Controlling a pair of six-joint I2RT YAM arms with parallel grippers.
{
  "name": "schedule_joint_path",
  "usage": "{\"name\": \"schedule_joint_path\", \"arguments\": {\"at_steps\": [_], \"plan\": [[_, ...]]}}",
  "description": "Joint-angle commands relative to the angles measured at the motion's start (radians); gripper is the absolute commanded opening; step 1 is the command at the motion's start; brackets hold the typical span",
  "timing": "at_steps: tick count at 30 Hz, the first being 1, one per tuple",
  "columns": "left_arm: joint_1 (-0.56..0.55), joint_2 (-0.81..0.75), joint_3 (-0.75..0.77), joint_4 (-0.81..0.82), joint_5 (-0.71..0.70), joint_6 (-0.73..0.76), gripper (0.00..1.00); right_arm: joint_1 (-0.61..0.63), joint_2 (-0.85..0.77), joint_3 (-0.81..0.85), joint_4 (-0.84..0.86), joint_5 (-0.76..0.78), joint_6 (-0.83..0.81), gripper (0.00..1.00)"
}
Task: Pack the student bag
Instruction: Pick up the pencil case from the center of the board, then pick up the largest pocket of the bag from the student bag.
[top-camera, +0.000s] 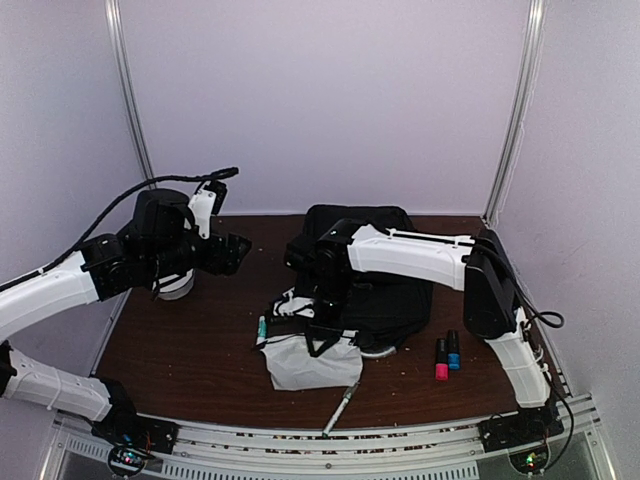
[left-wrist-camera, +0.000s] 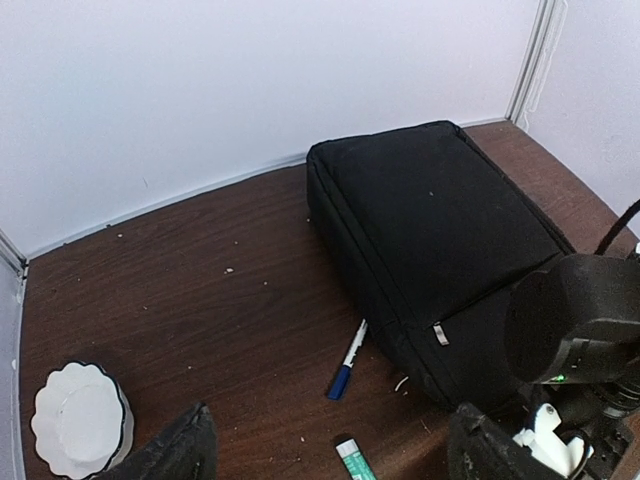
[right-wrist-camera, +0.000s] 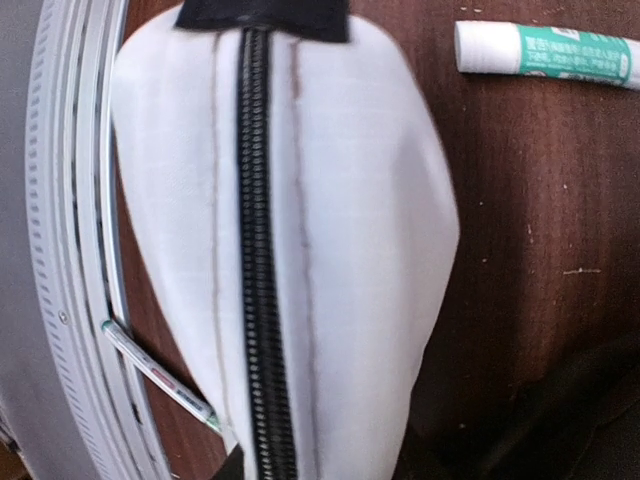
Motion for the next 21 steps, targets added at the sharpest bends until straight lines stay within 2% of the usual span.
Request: {"name": "schedule_joint_path", "arguments": {"at_steps": [1, 9, 10, 14, 17, 21], "plan": [[0.007, 0.0, 0.019, 0.019, -0.025, 0.004, 0.81, 0.006, 0.01, 0.029, 0.005, 0.006, 0.003, 0.19], [0.007, -0.006, 0.035, -0.003, -0.033, 0.038, 0.81, -0.038, -0.18, 0.022, -0.012, -0.016, 0.02, 0.05], [0.007, -0.001, 0.04, -0.003, -0.033, 0.046, 0.8, -0.05, -0.213, 0.021, -0.017, -0.026, 0.023, 0.0], [0.005, 0.035, 0.066, -0.006, -0.033, 0.081, 0.78, -0.121, -0.344, 0.003, -0.059, -0.083, 0.032, 0.0], [0.005, 0.071, 0.089, 0.003, 0.036, 0.121, 0.76, -0.2, -0.436, -0.036, -0.09, -0.087, 0.037, 0.0], [-0.003, 0.169, 0.145, 0.003, 0.21, 0.197, 0.74, -0.315, -0.575, -0.128, -0.085, -0.03, 0.035, 0.0]]}}
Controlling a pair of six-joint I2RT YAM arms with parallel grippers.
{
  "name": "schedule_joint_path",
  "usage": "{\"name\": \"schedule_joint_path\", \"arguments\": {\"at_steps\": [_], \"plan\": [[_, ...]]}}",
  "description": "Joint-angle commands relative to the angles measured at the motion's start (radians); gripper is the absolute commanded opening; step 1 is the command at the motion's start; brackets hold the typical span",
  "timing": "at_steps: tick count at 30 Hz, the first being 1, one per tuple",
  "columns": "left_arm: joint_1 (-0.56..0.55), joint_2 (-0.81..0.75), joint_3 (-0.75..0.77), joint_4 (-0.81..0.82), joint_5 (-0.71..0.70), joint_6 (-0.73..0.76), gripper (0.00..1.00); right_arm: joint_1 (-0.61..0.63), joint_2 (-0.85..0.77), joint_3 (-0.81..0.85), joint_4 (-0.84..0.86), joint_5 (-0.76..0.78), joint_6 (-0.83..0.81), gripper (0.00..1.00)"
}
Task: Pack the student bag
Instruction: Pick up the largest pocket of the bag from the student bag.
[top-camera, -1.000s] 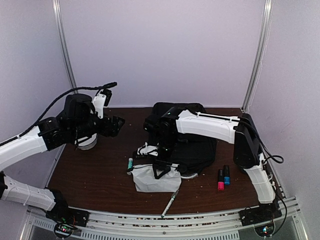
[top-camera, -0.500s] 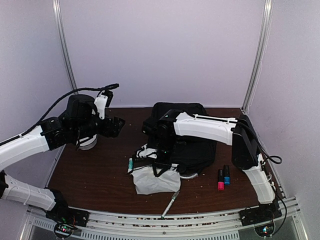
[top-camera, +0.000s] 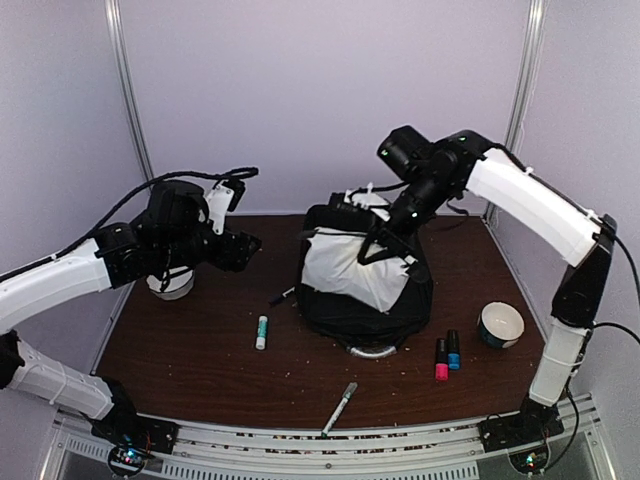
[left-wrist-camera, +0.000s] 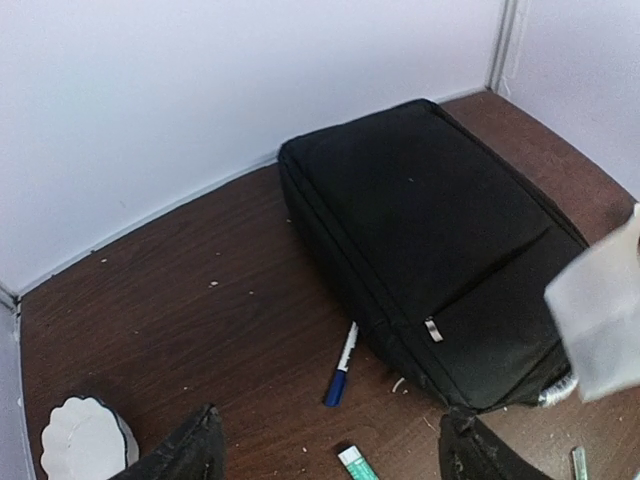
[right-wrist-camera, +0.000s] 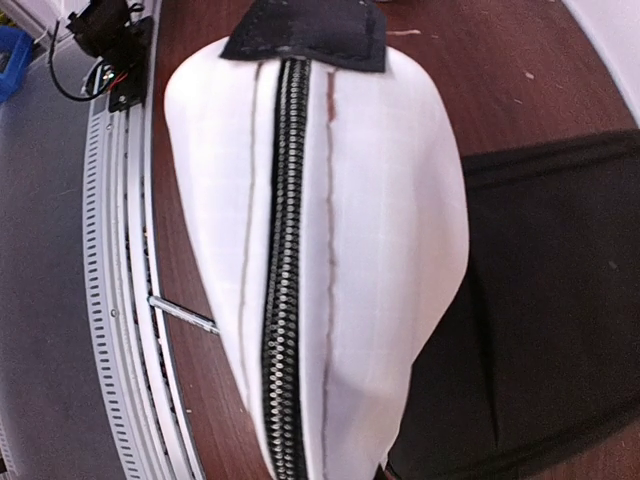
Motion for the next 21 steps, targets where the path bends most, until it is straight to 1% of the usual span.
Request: {"name": "schedule_joint_path", "arguments": {"at_steps": [1, 4, 7, 11, 14, 16, 18, 21], "plan": [[-0.015, 0.114, 0.083, 0.02, 0.194, 0.108, 0.74, -0.111, -0.144, -0.105, -0.027, 0.05, 0.007, 0.0], [-0.077, 0.214, 0.13, 0.025, 0.228, 0.179, 0.73, -0.209, -0.238, -0.208, 0.022, 0.109, 0.007, 0.0], [-0.143, 0.325, 0.204, 0.015, 0.248, 0.266, 0.73, -0.311, -0.321, -0.286, 0.064, 0.118, 0.033, 0.0], [-0.207, 0.493, 0.355, -0.075, 0.316, 0.342, 0.73, -0.418, -0.427, -0.421, 0.11, 0.117, 0.046, 0.0], [-0.237, 0.623, 0.461, -0.148, 0.351, 0.386, 0.73, -0.475, -0.488, -0.507, 0.147, 0.108, 0.063, 0.0], [-0.242, 0.705, 0.532, -0.208, 0.381, 0.4, 0.73, -0.51, -0.525, -0.549, 0.178, 0.079, 0.079, 0.0], [-0.243, 0.776, 0.601, -0.271, 0.38, 0.413, 0.73, -0.538, -0.569, -0.592, 0.223, 0.063, 0.1, 0.0], [-0.249, 0.832, 0.635, -0.296, 0.361, 0.438, 0.73, -0.553, -0.62, -0.634, 0.262, 0.061, 0.11, 0.0]]}}
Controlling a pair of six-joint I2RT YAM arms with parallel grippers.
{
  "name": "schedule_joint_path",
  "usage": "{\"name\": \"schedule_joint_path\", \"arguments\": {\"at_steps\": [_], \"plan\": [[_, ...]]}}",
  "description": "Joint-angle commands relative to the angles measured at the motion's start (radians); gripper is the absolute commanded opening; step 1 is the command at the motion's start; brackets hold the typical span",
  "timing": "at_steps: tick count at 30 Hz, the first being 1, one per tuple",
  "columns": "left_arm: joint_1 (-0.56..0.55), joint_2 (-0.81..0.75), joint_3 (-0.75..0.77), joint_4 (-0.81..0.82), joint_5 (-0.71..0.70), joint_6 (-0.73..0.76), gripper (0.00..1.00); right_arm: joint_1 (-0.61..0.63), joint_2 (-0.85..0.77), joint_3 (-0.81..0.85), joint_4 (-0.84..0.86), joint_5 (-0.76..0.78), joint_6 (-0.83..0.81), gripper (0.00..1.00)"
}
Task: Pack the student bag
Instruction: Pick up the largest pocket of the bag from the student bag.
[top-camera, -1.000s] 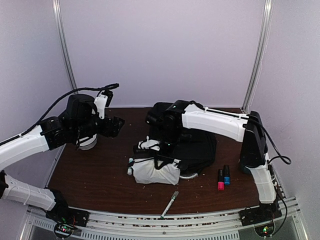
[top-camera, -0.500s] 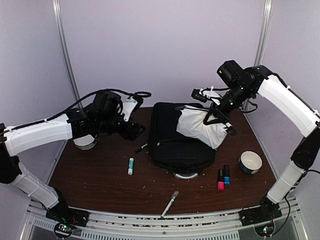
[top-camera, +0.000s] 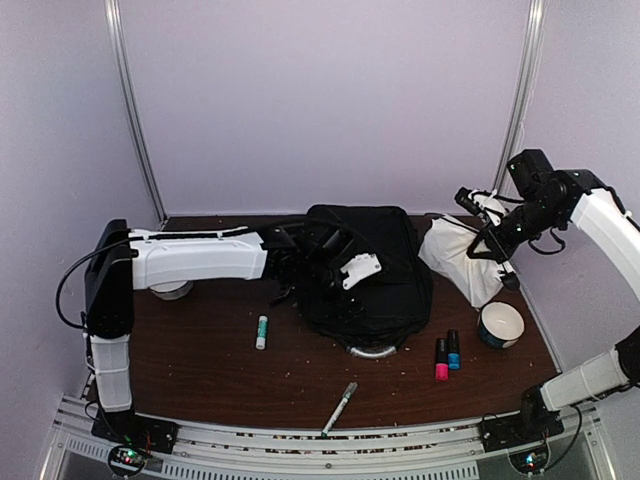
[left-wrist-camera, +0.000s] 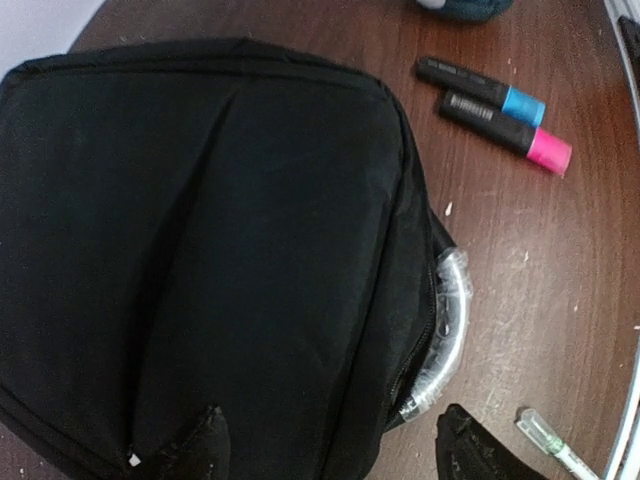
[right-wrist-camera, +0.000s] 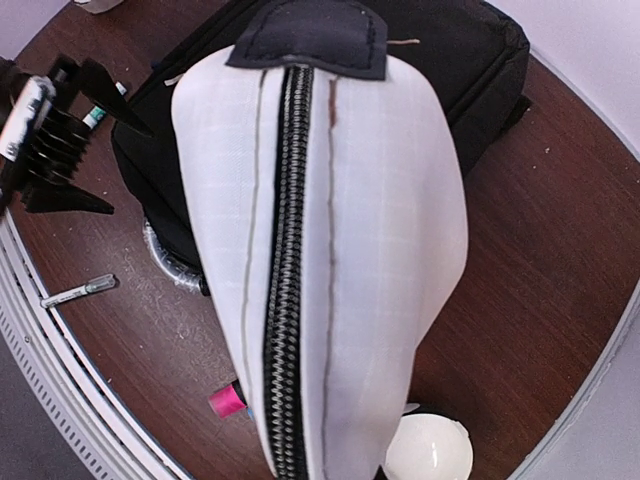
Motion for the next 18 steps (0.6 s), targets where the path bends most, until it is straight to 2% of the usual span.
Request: {"name": "schedule_joint_path", "arguments": {"at_steps": [1, 6, 11, 13, 18], "plan": [[-0.001, 0.06, 0.059, -0.102, 0.005, 0.074, 0.72, -0.023, -0.086, -0.042, 0.128, -0.046, 0.037, 0.0], [-0.028, 0.116, 0.128, -0.238, -0.124, 0.151, 0.71, -0.025, -0.095, -0.077, 0.123, -0.074, 0.032, 0.0], [-0.03, 0.119, 0.093, -0.252, -0.261, 0.175, 0.66, -0.026, -0.085, -0.089, 0.14, -0.073, 0.052, 0.0], [-0.03, 0.131, 0.097, -0.243, -0.303, 0.174, 0.58, -0.027, -0.078, -0.086, 0.143, -0.07, 0.057, 0.0], [-0.03, 0.163, 0.166, -0.241, -0.342, 0.147, 0.31, -0.027, -0.078, -0.072, 0.121, -0.094, 0.054, 0.0]]}}
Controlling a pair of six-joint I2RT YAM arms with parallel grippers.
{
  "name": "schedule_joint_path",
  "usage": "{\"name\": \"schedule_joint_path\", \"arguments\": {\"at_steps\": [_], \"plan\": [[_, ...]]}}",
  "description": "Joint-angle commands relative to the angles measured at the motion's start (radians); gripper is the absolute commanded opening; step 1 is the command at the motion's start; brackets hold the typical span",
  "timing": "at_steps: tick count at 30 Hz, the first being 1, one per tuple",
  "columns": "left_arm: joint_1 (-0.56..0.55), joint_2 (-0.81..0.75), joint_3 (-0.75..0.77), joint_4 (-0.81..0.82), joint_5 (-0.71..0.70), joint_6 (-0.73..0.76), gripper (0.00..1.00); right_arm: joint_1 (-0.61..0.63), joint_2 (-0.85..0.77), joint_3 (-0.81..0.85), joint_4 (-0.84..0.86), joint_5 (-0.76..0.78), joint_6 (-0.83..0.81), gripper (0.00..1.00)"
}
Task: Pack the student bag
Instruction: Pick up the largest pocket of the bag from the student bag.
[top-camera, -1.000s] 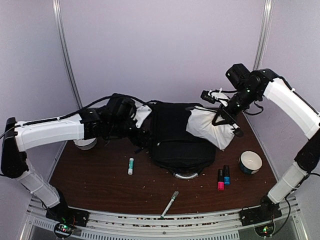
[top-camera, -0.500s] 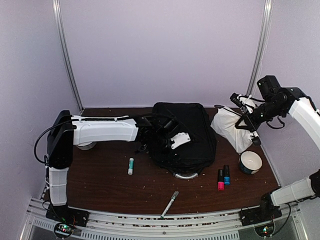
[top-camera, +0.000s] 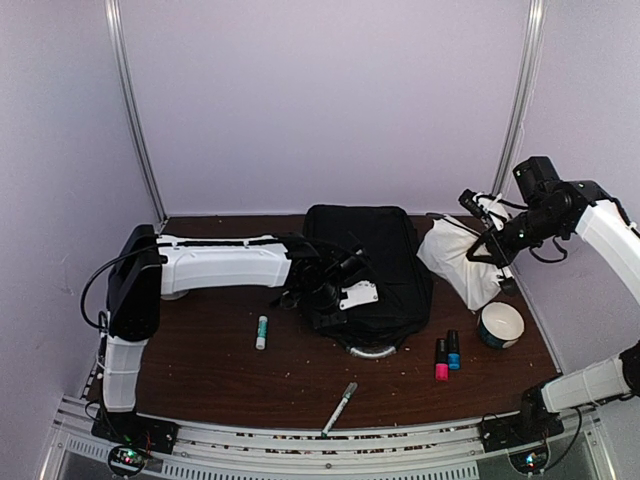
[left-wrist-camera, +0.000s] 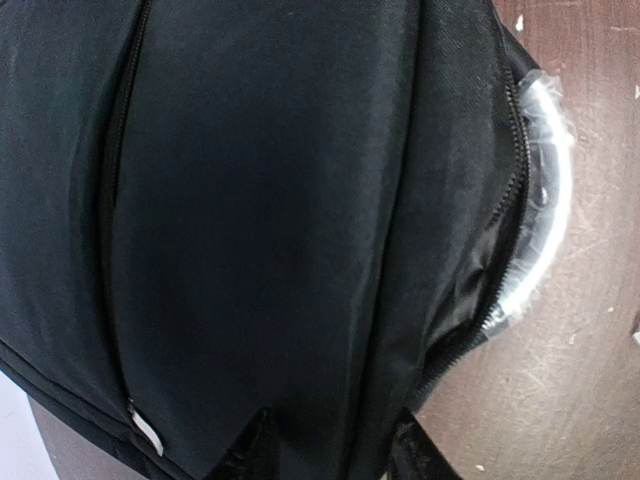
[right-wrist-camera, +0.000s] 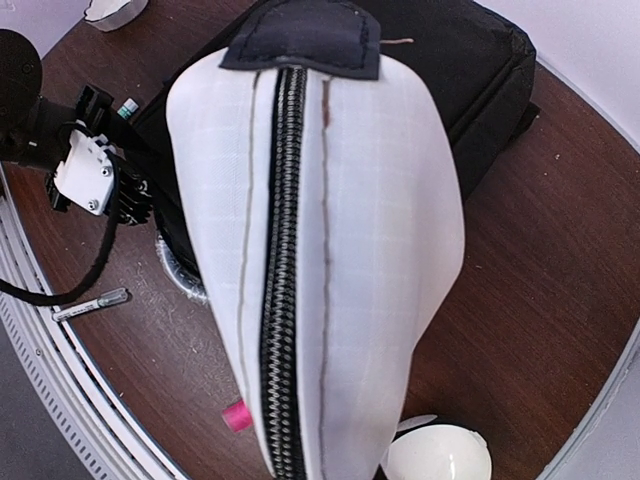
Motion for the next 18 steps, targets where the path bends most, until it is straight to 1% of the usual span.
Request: {"name": "schedule_joint_path", "arguments": {"at_steps": [1, 3, 4, 5, 8, 10, 12, 14, 18], "plan": [[0.002, 0.028, 0.062, 0.01, -0.085, -0.012, 0.25, -0.006, -0.013, 0.023, 0.037, -0.036, 0.014, 0.0], [0.002, 0.021, 0.066, 0.02, -0.085, -0.015, 0.12, -0.007, -0.025, 0.025, 0.029, -0.022, 0.01, 0.0], [0.002, 0.015, 0.065, 0.027, -0.087, -0.014, 0.04, -0.006, -0.034, 0.03, 0.02, -0.023, 0.005, 0.0], [0.002, 0.008, 0.065, 0.03, -0.09, -0.014, 0.0, -0.006, -0.039, 0.036, 0.005, -0.038, -0.005, 0.0], [0.004, -0.022, 0.077, 0.047, -0.087, -0.027, 0.0, -0.004, -0.07, 0.043, -0.051, -0.145, -0.073, 0.0], [0.009, -0.05, 0.082, 0.074, -0.069, -0.044, 0.0, 0.024, -0.097, 0.007, 0.0, -0.094, -0.039, 0.0], [0.029, -0.079, 0.084, 0.108, -0.01, -0.072, 0.0, 0.067, -0.113, -0.032, 0.051, -0.049, -0.046, 0.0], [0.058, -0.11, 0.081, 0.149, 0.062, -0.104, 0.0, 0.116, -0.112, -0.033, 0.061, -0.048, -0.057, 0.0], [0.094, -0.136, 0.097, 0.214, 0.133, -0.137, 0.0, 0.233, -0.096, -0.01, 0.042, -0.051, -0.107, 0.0]]}}
